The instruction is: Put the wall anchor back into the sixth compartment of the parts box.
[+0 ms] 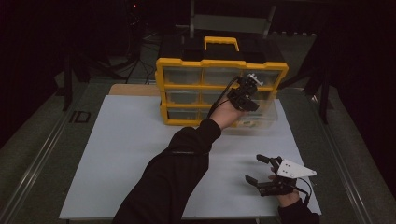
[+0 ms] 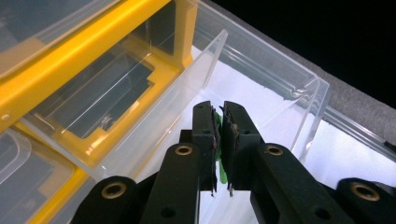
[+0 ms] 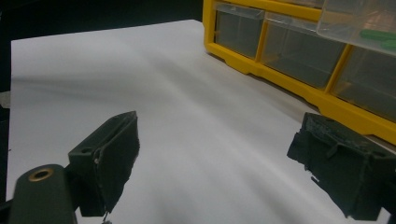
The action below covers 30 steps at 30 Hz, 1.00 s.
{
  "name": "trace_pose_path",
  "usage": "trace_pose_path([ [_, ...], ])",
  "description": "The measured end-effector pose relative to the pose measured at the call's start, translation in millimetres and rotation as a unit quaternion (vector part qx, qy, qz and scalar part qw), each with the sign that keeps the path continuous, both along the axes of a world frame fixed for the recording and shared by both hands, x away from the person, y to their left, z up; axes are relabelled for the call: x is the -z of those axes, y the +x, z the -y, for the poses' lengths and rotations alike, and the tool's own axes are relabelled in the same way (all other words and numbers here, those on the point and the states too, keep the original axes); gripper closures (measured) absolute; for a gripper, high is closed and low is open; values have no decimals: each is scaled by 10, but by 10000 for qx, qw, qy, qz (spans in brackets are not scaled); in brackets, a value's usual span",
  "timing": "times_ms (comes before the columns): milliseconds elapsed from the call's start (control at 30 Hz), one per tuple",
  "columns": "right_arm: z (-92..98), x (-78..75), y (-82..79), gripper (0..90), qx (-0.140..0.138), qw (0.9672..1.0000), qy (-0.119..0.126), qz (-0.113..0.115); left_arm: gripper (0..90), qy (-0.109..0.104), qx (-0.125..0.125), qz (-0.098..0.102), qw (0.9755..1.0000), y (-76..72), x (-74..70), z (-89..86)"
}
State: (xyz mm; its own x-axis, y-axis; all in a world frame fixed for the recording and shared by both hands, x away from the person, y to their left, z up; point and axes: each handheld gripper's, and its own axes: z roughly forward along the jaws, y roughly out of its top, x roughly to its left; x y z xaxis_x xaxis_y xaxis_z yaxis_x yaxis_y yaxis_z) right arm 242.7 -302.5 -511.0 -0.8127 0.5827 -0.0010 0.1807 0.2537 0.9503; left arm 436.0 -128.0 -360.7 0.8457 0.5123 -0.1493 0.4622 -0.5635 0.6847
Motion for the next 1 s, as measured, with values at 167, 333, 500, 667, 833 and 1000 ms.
trace_pose_path([
  [167,-1,4,2,128,-1,10000,-4,-10,631,-167,-7,-34,9999,-13,-47,-17],
  [333,4,10,1,128,11,10000,-12,-33,439,-184,-39,37,9998,-64,-134,-49],
  [500,-1,10,1,128,5,10000,-25,-27,279,-136,-146,52,9998,-83,-158,-85],
  [667,-1,9,3,128,17,10000,-30,-28,125,-183,-92,51,9998,-125,-187,-156],
  [833,-16,7,7,128,0,10000,-44,-14,9,-338,57,-33,9994,-175,-198,-262],
  [1000,-29,7,12,128,-12,10000,-62,-11,0,-390,94,-19,9992,-218,-205,-366],
])
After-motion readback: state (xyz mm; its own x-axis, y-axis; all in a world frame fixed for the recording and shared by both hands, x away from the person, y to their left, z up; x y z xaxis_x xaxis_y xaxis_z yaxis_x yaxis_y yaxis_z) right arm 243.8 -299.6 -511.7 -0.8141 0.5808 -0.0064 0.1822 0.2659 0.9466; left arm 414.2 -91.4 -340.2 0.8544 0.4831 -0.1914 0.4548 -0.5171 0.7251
